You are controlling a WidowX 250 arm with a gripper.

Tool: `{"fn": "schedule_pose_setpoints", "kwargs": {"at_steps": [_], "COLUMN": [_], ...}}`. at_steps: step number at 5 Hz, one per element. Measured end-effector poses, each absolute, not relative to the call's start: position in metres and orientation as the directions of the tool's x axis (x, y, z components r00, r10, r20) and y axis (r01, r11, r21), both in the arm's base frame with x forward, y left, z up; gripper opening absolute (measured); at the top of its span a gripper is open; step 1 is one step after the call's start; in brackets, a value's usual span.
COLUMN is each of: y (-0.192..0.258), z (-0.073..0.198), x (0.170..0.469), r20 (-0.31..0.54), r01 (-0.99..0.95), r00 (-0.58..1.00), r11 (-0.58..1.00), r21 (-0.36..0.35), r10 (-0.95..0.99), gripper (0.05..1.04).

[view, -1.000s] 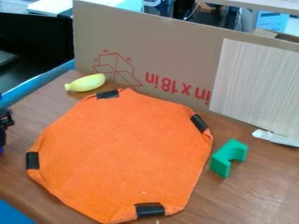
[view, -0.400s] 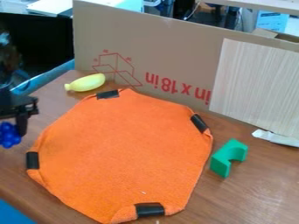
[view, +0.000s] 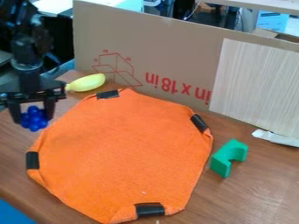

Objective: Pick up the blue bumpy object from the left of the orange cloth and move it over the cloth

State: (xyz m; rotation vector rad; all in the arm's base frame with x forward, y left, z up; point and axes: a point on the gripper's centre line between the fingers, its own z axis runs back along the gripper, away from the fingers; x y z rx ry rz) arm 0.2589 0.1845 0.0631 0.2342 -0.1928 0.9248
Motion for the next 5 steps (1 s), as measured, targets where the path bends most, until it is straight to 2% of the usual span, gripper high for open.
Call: {"fn": "schedule_pose_setpoints", "kwargs": {"at_steps": [2, 5], "y": [0.155, 0.082], "z": [0.053, 0.053], "x": [0.3, 0.37], "r20": [0.231, 0.259], "r01": [-0.775, -0.699], "r00": [0.63, 0.704], "r11": [0.621, 0.709], "r21": [0.121, 0.092], "r10": [0.741, 0.661], "gripper": [0.711, 0.711]}}
